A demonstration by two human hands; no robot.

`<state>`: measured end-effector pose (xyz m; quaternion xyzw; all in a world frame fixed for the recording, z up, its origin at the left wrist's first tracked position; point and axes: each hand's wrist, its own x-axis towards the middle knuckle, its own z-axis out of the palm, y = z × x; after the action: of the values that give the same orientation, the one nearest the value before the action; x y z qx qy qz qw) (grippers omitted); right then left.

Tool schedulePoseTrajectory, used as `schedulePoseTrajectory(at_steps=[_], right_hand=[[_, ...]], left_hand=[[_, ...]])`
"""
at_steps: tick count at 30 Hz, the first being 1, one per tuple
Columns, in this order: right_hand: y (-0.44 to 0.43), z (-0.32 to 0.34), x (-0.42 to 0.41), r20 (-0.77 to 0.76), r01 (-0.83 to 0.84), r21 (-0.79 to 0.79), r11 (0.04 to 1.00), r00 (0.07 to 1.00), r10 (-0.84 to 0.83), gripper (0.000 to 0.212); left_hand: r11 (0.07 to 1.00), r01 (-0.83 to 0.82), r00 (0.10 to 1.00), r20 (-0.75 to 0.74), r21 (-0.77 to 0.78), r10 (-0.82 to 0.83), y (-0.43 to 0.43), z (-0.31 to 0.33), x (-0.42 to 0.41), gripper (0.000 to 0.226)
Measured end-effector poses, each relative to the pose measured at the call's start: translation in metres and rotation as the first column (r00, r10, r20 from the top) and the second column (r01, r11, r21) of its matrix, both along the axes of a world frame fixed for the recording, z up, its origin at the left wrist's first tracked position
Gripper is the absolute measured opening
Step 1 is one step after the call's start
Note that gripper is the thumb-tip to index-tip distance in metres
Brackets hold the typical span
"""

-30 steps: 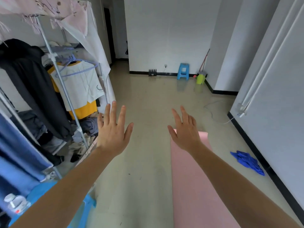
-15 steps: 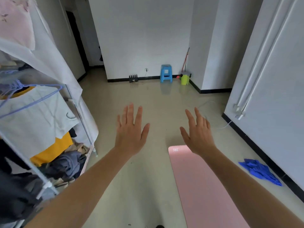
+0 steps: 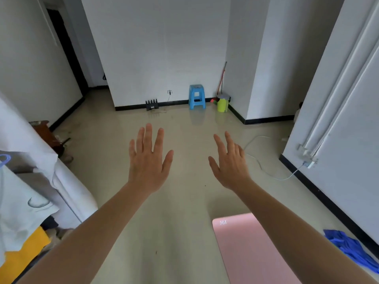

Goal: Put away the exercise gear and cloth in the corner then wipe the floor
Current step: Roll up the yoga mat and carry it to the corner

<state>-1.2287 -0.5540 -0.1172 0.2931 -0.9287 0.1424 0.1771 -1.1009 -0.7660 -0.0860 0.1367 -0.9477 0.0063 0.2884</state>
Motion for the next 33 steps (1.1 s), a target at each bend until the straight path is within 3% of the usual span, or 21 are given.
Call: schedulePoseTrajectory(at_steps=[6, 13, 22, 30, 33], right_hand=[[-0.097, -0.019, -0.117, -0.035, 0.092, 0.081, 0.992, 0.995, -0.089, 0.07], [-0.115, -0.017, -0.23, -0.009, 0.392, 0.067, 0.917, 0.92, -0.392, 0.071], [-0.019, -0.063, -0.333, 0.057, 0.761, 0.029, 0.649, 0.647, -0.761, 0.071], [0.07, -0.096, -0.47, 0.161, 0.903, 0.001, 0.43, 0.424, -0.891, 0.071], [0.096, -0.088, -0.497, 0.16, 0.936, -0.011, 0.353, 0.35, -0.923, 0.071]], left_hand=[[0.996, 0.082, 0.996, 0.023, 0.021, -0.083, -0.116, -0.028, -0.137, 0.068], [0.93, 0.368, 0.925, 0.093, 0.009, -0.367, -0.171, -0.012, -0.328, 0.069], [0.663, 0.748, 0.657, 0.124, 0.011, -0.743, -0.057, -0.054, -0.552, 0.067], [0.399, 0.915, 0.399, 0.26, -0.056, -0.879, 0.057, -0.084, -0.728, 0.067], [0.35, 0.936, 0.346, 0.253, -0.032, -0.904, 0.108, -0.069, -0.78, 0.067]])
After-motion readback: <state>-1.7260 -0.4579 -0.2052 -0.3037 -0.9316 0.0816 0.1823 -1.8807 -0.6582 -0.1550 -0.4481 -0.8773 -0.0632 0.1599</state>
